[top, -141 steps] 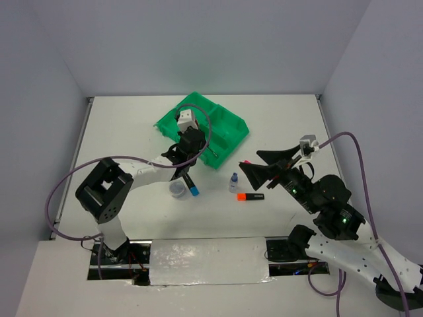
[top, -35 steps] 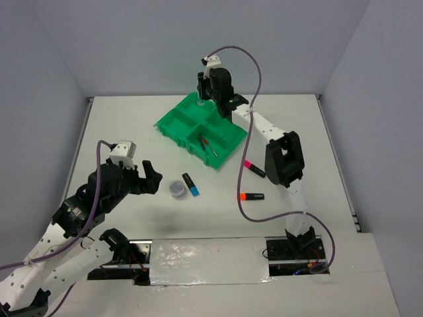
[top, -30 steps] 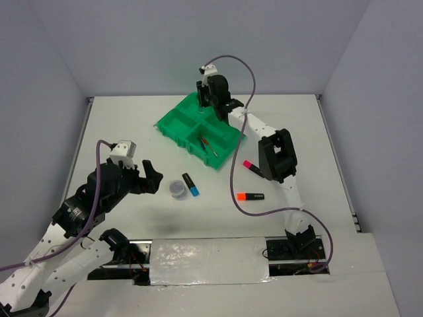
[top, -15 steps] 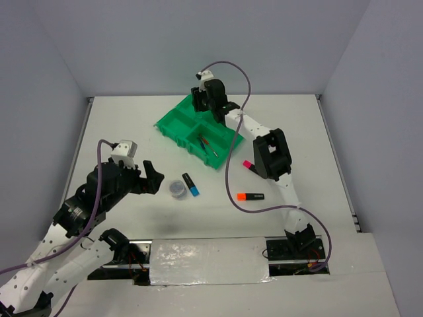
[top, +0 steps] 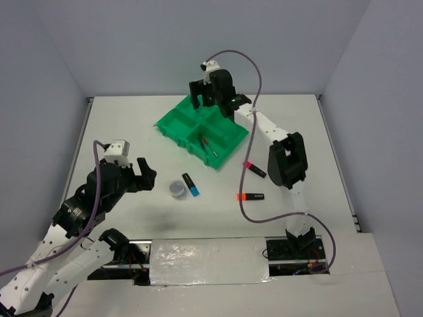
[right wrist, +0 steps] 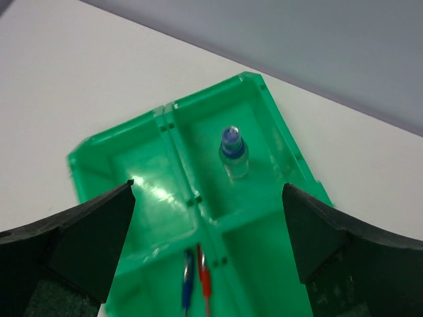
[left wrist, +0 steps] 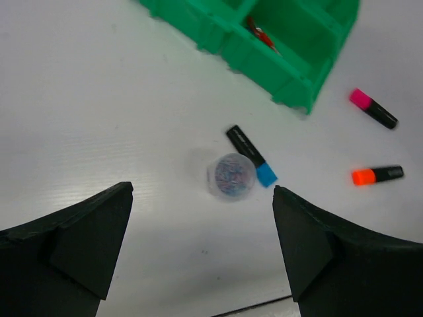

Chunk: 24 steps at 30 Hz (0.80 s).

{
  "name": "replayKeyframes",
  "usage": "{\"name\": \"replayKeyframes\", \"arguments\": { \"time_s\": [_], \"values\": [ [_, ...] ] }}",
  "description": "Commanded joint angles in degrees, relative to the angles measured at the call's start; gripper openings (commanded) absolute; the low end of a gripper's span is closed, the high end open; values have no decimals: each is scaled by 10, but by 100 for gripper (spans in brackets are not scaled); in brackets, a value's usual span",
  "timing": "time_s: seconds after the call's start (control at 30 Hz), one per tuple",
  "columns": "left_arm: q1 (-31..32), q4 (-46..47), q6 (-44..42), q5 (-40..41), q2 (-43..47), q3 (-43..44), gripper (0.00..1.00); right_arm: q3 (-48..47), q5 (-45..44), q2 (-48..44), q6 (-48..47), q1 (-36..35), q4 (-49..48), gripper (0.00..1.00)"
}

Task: Sort the stationery into containers
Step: Place the stationery in the storage box, then pick up the stationery from the center of the board.

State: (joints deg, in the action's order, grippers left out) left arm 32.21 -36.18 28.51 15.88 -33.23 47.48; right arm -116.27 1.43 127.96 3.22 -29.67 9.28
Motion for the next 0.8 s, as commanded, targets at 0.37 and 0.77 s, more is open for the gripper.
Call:
{"name": "replayKeyframes", "arguments": {
  "time_s": [0.37, 0.77],
  "values": [
    [-173, -42, 52, 128, -24, 32, 99, 437, -139, -311, 115, -271, 14, 100],
    [-197, -12, 18, 47, -35, 19, 99, 410, -108, -200, 118, -320, 20, 100]
  ]
}}
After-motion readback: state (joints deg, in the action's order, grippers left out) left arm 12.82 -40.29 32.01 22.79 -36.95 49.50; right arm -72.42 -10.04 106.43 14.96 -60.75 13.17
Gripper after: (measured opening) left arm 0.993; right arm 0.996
